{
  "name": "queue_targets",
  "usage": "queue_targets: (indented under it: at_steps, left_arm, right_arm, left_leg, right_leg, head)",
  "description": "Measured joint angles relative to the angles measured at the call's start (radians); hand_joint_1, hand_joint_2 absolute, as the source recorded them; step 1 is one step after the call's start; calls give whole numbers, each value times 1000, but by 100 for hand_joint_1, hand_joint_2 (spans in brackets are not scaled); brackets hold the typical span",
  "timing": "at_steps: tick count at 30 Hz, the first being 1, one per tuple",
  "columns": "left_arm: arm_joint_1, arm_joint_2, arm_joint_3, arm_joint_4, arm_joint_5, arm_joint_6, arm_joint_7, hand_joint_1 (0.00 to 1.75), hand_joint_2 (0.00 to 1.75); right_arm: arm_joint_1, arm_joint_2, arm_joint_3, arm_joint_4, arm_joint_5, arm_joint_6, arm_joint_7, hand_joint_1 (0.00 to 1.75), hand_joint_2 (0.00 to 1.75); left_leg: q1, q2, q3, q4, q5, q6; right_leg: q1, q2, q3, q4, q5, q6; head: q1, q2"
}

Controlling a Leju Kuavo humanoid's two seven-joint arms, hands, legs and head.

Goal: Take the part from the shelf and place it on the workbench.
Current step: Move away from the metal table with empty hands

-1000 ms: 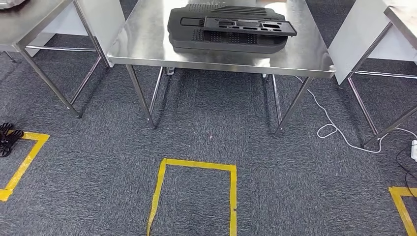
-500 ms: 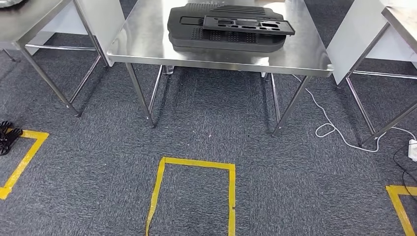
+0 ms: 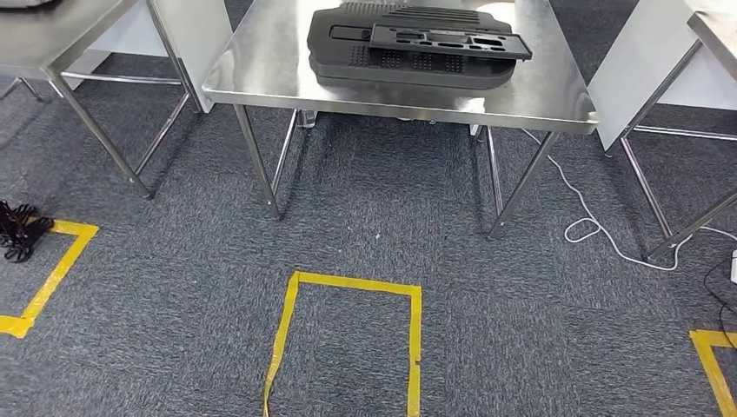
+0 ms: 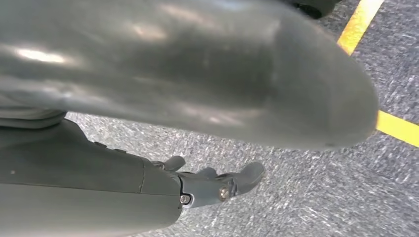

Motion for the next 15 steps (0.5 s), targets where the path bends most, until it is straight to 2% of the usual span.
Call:
queue_targets:
  at_steps: [2,3,4,5,7,8,9,10,12,13,14,15]
  left_arm:
    - [1,0,0,0,0,0,0,0,0]
    - [1,0,0,0,0,0,0,0,0]
    - [1,0,0,0,1,0,0,0,0]
    - [2,0,0,0,1,0,0,0,0]
    - [2,0,0,0,1,0,0,0,0]
    - [2,0,0,0,1,0,0,0,0]
    - [3,0,0,0,1,0,0,0,0]
    - [3,0,0,0,1,0,0,0,0]
    - [3,1,0,0,1,0,0,0,0]
    - [3,1,0,0,1,0,0,0,0]
    - [2,1,0,0,1,0,0,0,0]
    - [1,1,0,0,1,0,0,0,0]
  right_arm:
    - [1,0,0,0,2,0,0,0,0]
    - [1,0,1,0,2,0,0,0,0]
    - [2,0,1,0,3,0,0,0,0]
    - [2,0,2,0,4,0,0,0,0]
    - [3,0,3,0,4,0,0,0,0]
    - [4,0,3,0,5,0,0,0,0]
    - [5,1,4,1,5,0,0,0,0]
    - [5,1,4,1,5,0,0,0,0]
    - [4,1,6,1,5,0,0,0,0]
    - [3,1,6,1,5,0,-1,0,0]
    - [2,0,6,1,5,0,-1,0,0]
    - [2,0,6,1,5,0,-1,0,0]
  left_leg:
    - [2,0,0,-3,4,-12]
    - [3,2,-3,5,-3,-17]
    - [4,5,-13,30,-23,-20]
    - [5,8,-32,77,-55,-22]
    - [5,10,-85,212,-127,-26]
    - [5,10,-104,263,-145,-28]
    - [5,11,-108,280,-144,-29]
    - [6,12,-92,254,-123,-29]
    - [8,20,-21,123,-63,-29]
    - [8,23,8,64,-43,-26]
    - [7,25,24,27,-34,-22]
    - [5,25,27,15,-35,-18]
  right_leg:
    - [-1,-2,1,-3,9,-16]
    - [-4,-4,3,-5,14,-23]
    - [-8,-6,5,-8,19,-30]
    - [-10,-8,7,-9,22,-36]
    - [-6,-13,5,-8,24,-40]
    - [-5,-15,4,-8,24,-40]
    - [-4,-17,5,-7,24,-40]
    - [-4,-17,7,-7,24,-40]
    - [-4,-18,10,-3,20,-36]
    - [-1,-18,8,2,17,-32]
    - [2,-19,4,6,14,-27]
    - [5,-20,1,8,13,-23]
  head:
    - [-1,0]
    - [-1,0]
    - [-3,0]
    - [-4,0]
    - [-5,0]
    - [-5,0]
    - [-5,0]
    - [-5,0]
    - [-5,0]
    - [-6,0]
    - [-6,0]
    - [-6,0]
